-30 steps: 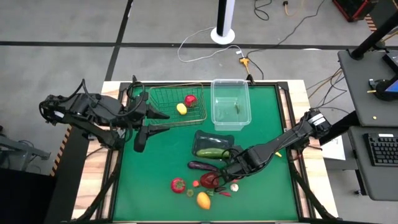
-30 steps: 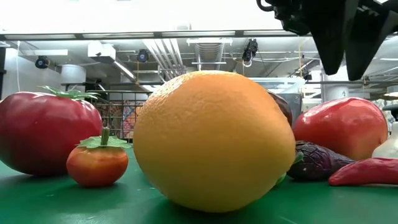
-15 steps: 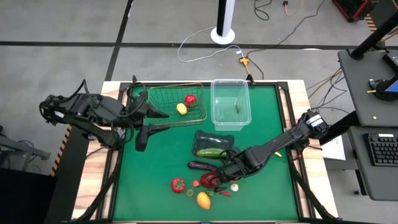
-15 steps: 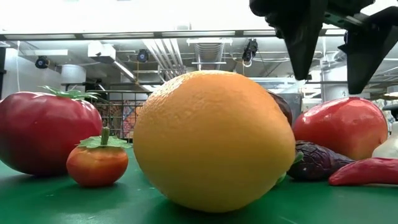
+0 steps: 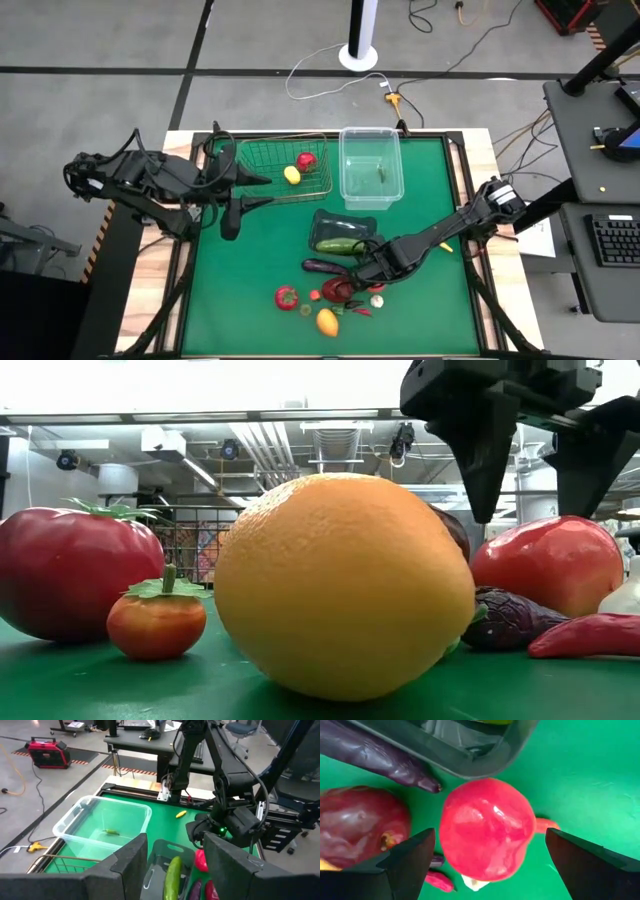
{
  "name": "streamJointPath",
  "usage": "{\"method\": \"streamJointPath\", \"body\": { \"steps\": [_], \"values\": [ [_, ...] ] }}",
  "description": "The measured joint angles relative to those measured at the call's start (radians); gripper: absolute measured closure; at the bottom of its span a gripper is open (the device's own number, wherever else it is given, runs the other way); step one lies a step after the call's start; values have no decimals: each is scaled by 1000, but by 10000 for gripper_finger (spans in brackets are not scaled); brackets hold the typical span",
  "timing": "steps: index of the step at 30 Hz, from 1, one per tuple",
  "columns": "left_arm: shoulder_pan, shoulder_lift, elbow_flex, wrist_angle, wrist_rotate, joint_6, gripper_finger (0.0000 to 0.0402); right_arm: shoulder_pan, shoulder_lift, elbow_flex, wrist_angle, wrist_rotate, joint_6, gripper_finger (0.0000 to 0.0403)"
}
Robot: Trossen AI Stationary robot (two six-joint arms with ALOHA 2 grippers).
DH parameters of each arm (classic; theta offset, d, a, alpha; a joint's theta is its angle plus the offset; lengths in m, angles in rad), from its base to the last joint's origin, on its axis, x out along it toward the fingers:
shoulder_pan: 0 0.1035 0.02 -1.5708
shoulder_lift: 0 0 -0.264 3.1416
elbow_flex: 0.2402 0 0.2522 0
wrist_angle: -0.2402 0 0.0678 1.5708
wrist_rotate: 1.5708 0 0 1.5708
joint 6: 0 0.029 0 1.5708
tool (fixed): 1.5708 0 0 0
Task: Sort produce into baskets
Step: Put the apple into the wire basket
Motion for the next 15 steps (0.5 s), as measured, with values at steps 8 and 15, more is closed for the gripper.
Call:
{"method": "streamJointPath", "body": {
  "steps": [8, 15],
  "values": [
    [0, 0, 0, -1, -2, 0, 226, -3, 69, -2, 51, -8, -23, 32],
    [0, 2, 0, -3, -1, 0, 226, -5, 104, 1, 50, -3, -51, 34]
  ]
}}
